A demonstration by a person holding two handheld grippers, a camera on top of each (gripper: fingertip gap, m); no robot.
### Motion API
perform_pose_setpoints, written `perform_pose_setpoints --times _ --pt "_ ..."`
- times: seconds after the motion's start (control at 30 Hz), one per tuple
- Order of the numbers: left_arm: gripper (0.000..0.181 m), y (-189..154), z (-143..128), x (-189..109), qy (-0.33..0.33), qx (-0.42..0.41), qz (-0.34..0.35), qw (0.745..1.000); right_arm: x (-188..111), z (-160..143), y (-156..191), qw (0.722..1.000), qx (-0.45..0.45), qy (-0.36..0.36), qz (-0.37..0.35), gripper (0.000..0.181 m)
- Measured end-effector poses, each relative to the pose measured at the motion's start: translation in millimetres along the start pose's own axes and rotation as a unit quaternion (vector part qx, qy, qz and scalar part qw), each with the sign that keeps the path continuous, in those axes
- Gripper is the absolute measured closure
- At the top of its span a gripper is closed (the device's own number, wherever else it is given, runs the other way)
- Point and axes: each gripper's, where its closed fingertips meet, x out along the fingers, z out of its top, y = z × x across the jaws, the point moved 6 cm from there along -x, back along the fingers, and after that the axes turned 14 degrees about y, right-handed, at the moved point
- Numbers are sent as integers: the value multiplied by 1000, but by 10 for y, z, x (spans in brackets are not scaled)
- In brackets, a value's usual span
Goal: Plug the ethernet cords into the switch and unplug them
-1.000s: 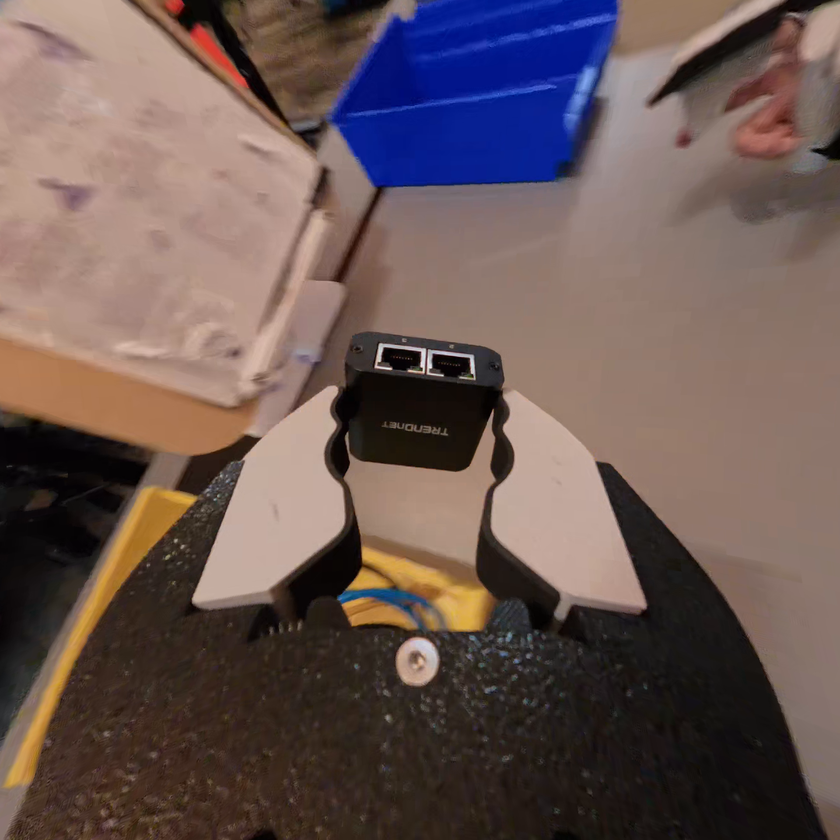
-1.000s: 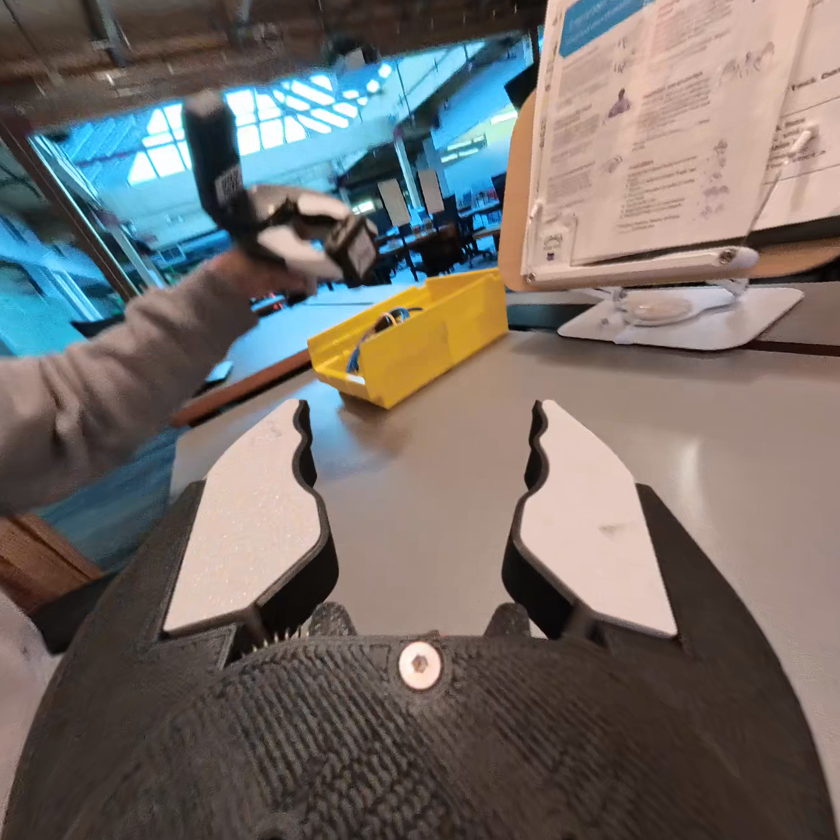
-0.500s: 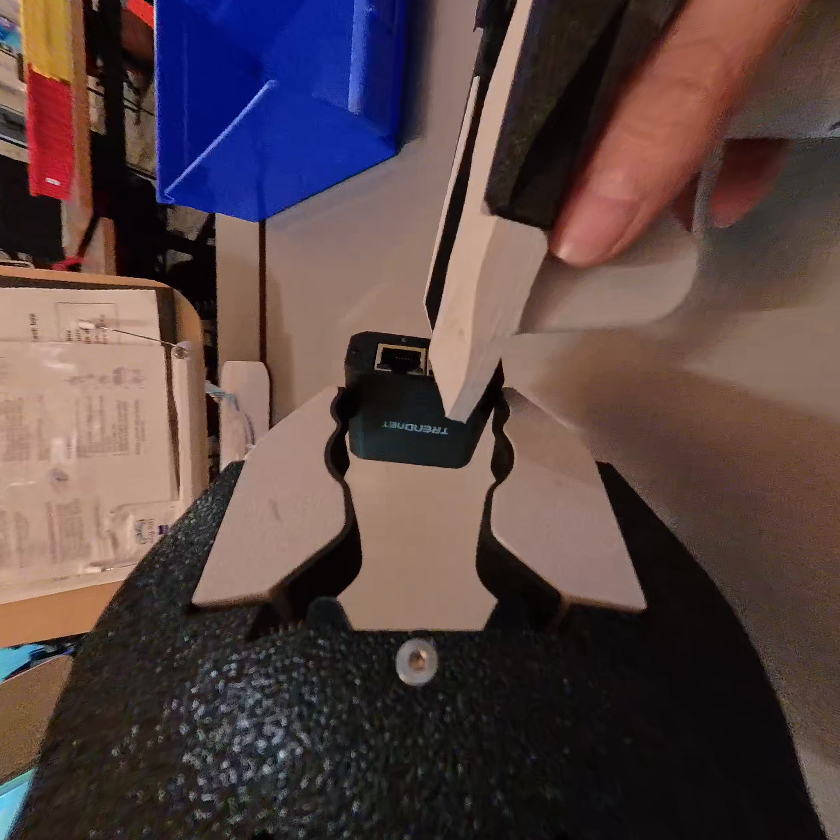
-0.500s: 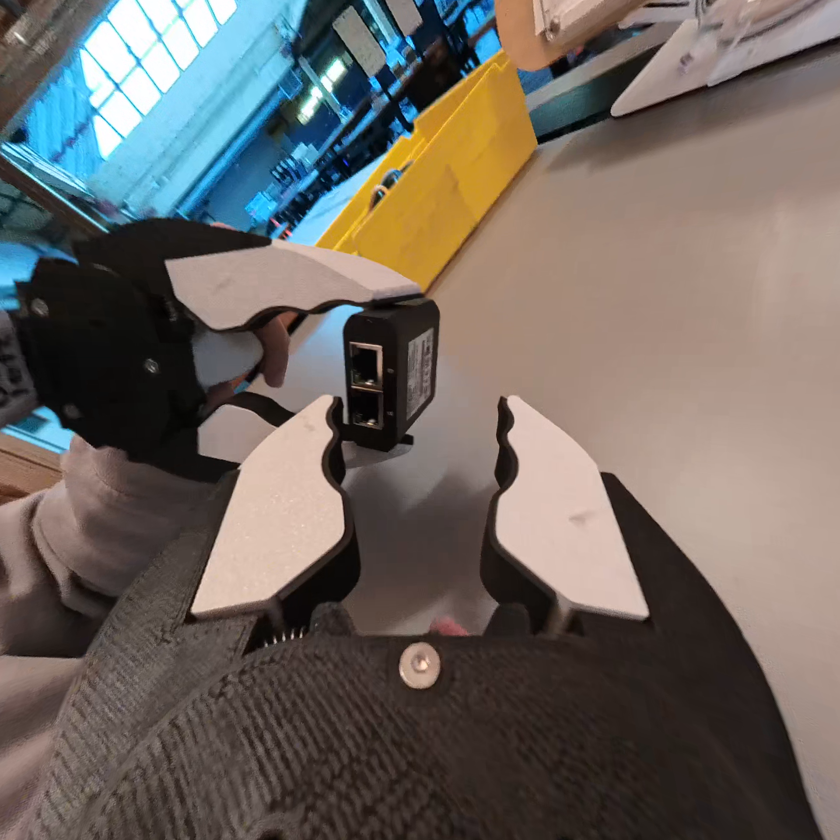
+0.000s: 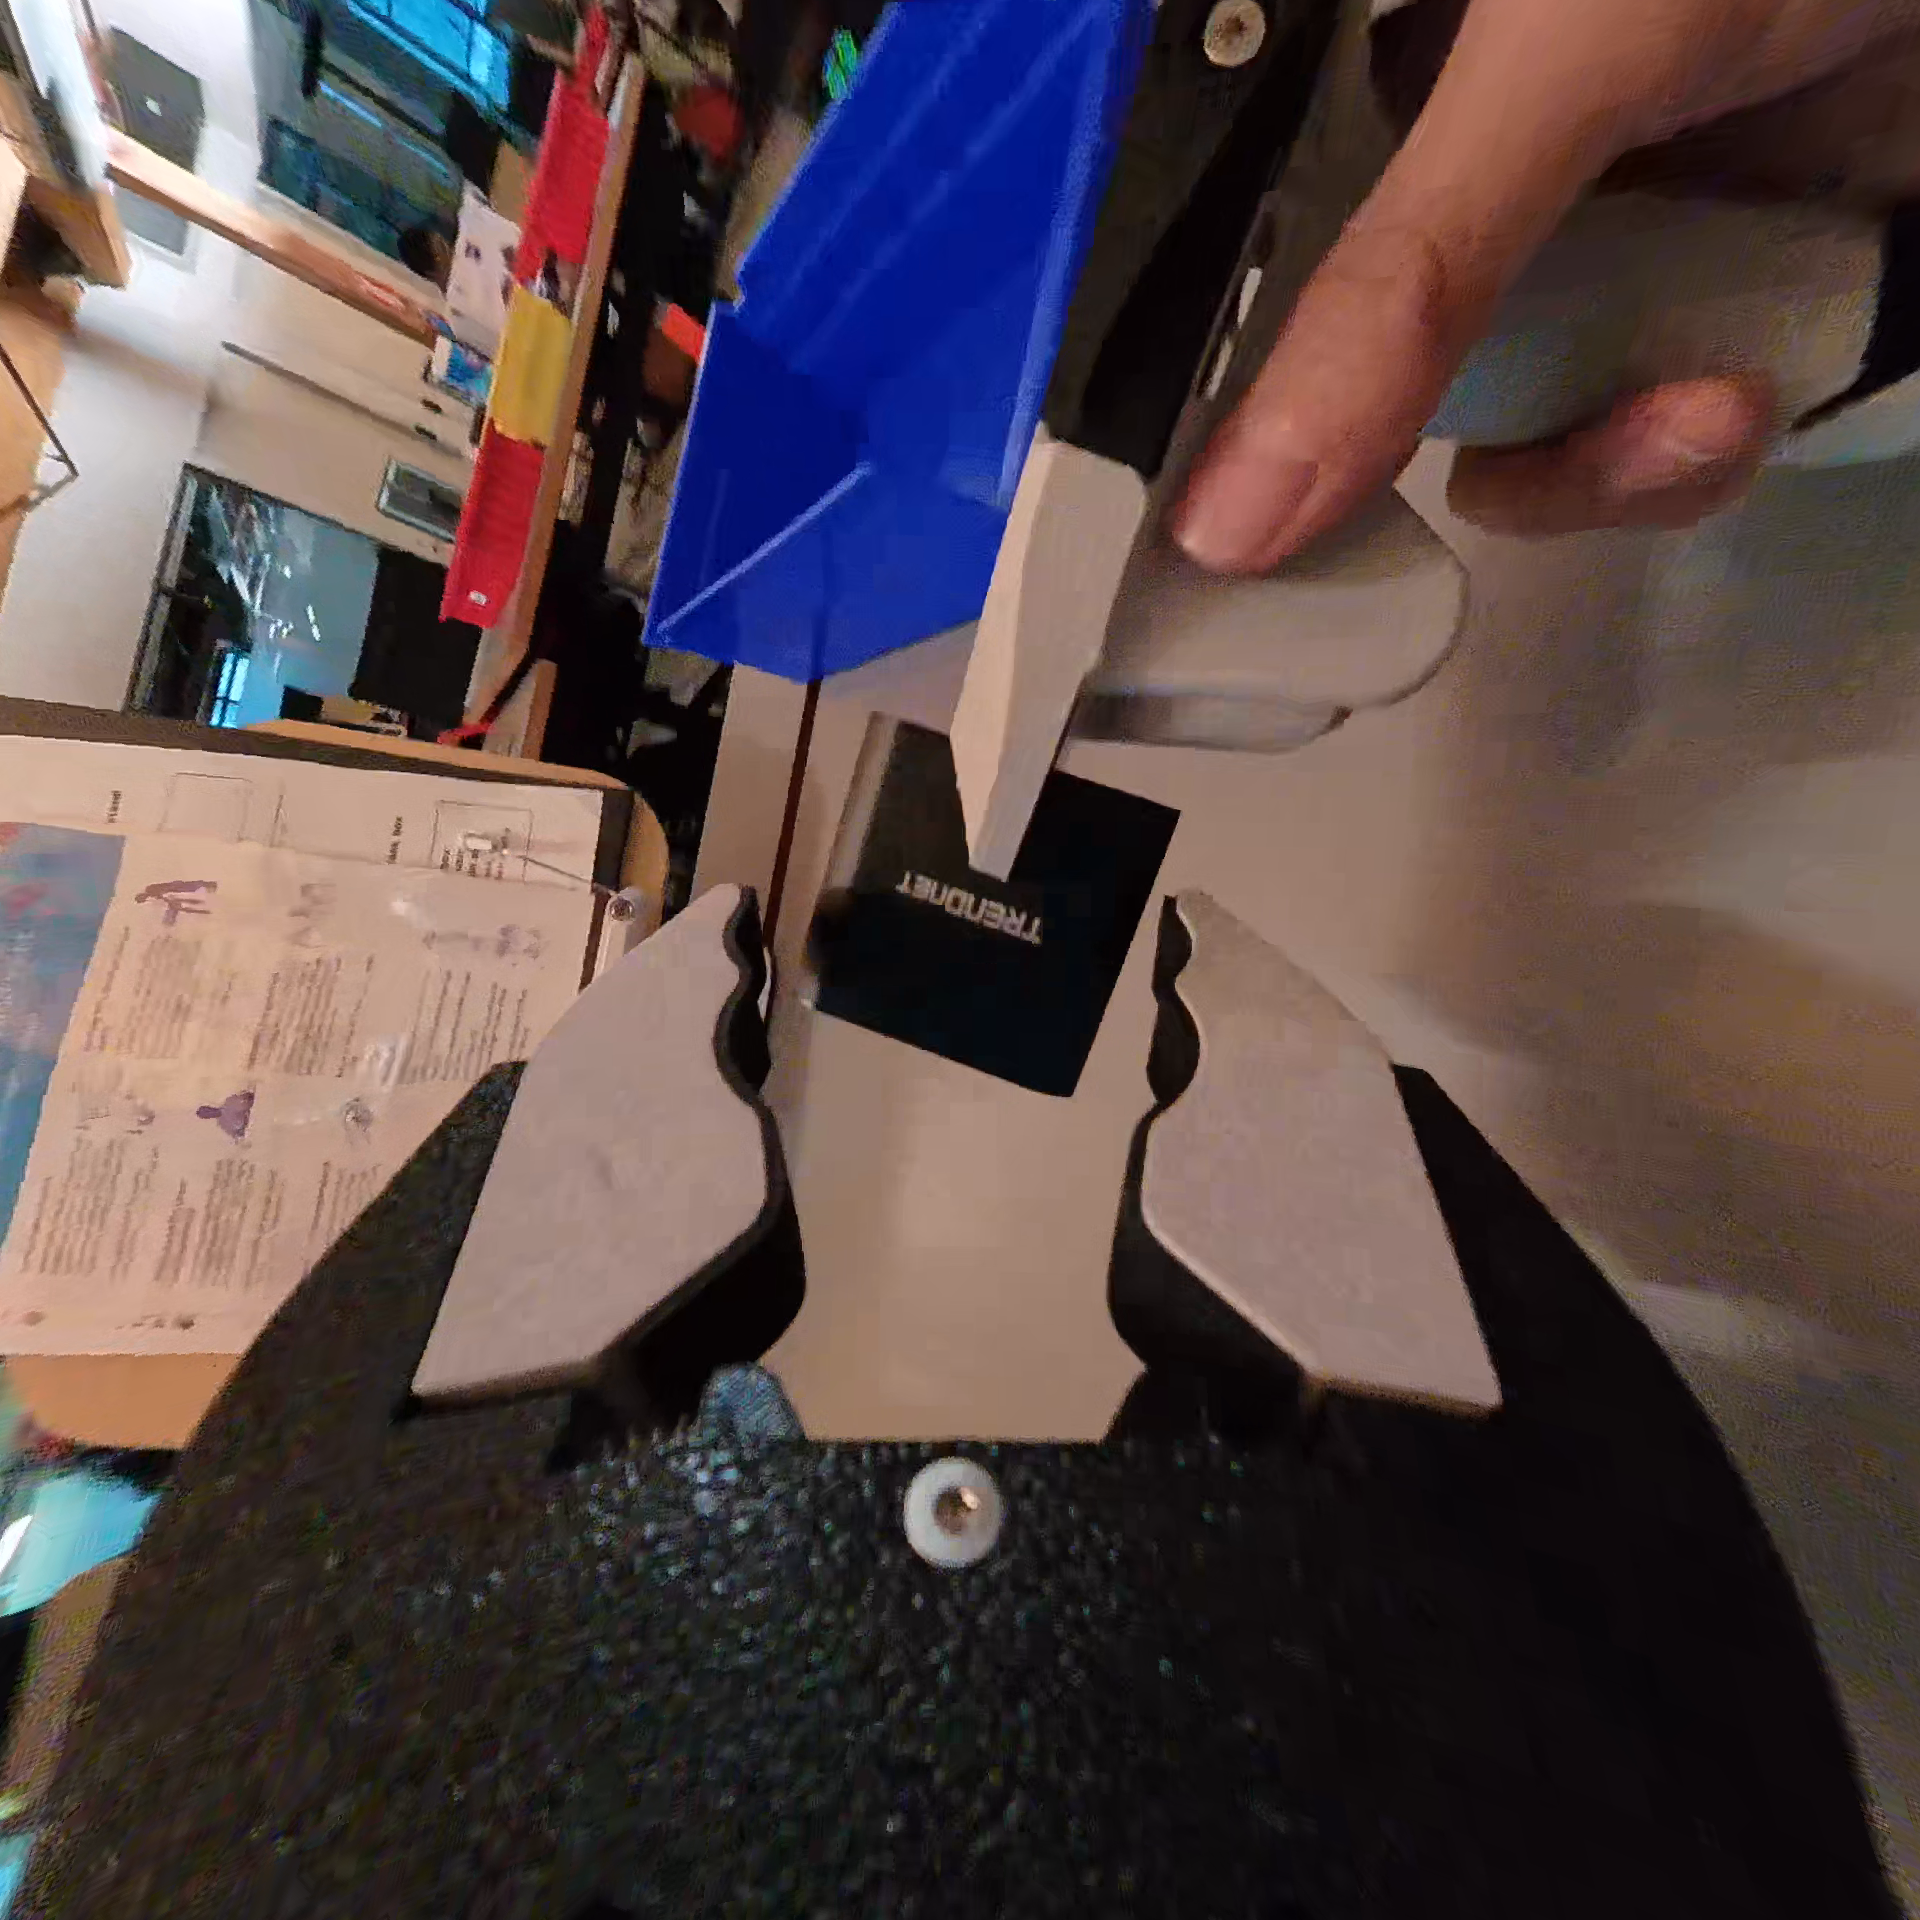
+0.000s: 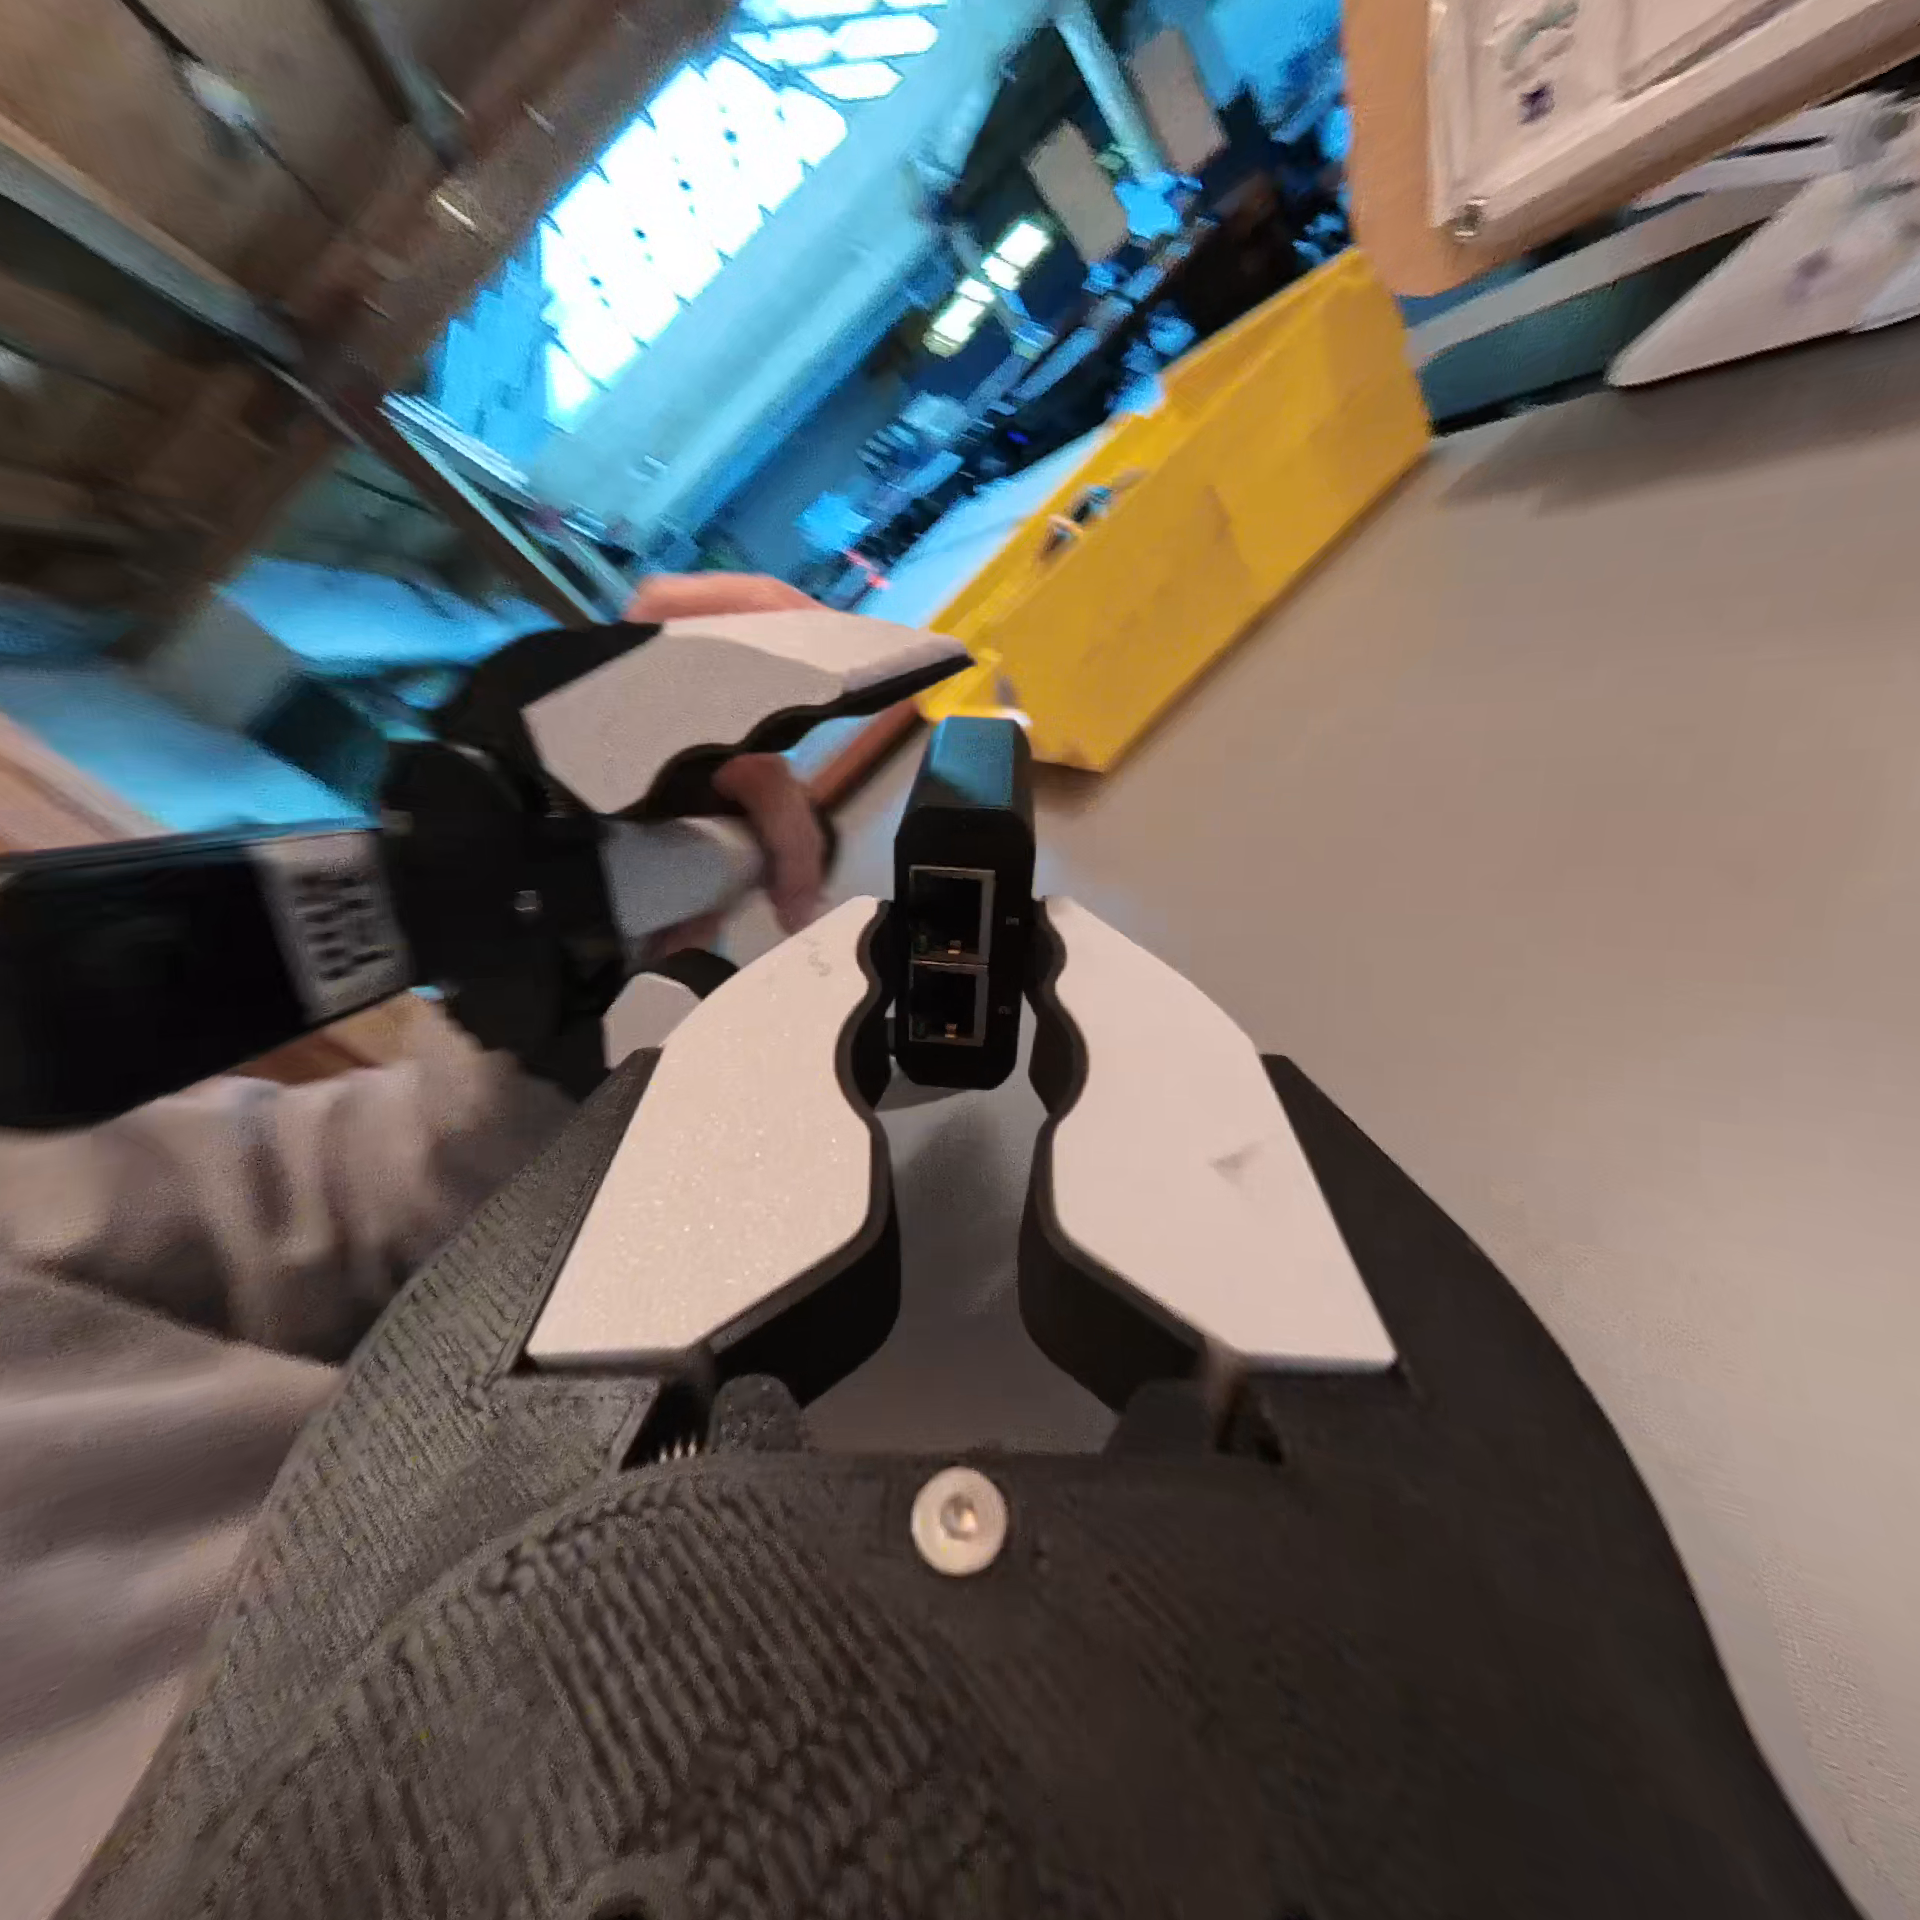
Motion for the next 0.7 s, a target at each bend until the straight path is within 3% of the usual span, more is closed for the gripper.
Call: perform_pose_setpoints --times 0.03,0.13,0.2,0.4,0.5,0.57,0.63,0.7 --pt "108 36 10 -59 -39 -22 -16 999 -56 29 36 998 16 -12 56 158" --pt "111 100 32 -251 -178 -73 -62 979 -208 96 156 973 70 -38 216 158" --pt "112 138 45 -346 -240 -103 -72 963 -216 81 223 959 84 -25 271 158" --pt "121 150 95 -465 -308 -128 -153 930 -117 7 424 916 93 5 391 158" --pt "121 138 77 -454 -285 -131 -151 937 -110 13 399 925 80 -9 372 158" --pt "121 121 62 -461 -279 -168 -168 930 -128 39 364 946 32 -38 322 153" --pt "121 110 49 -453 -287 -218 -194 912 -183 87 348 967 -51 -86 235 130" --pt "121 115 18 -443 -299 -276 -234 883 -234 68 372 970 -171 -101 137 114"
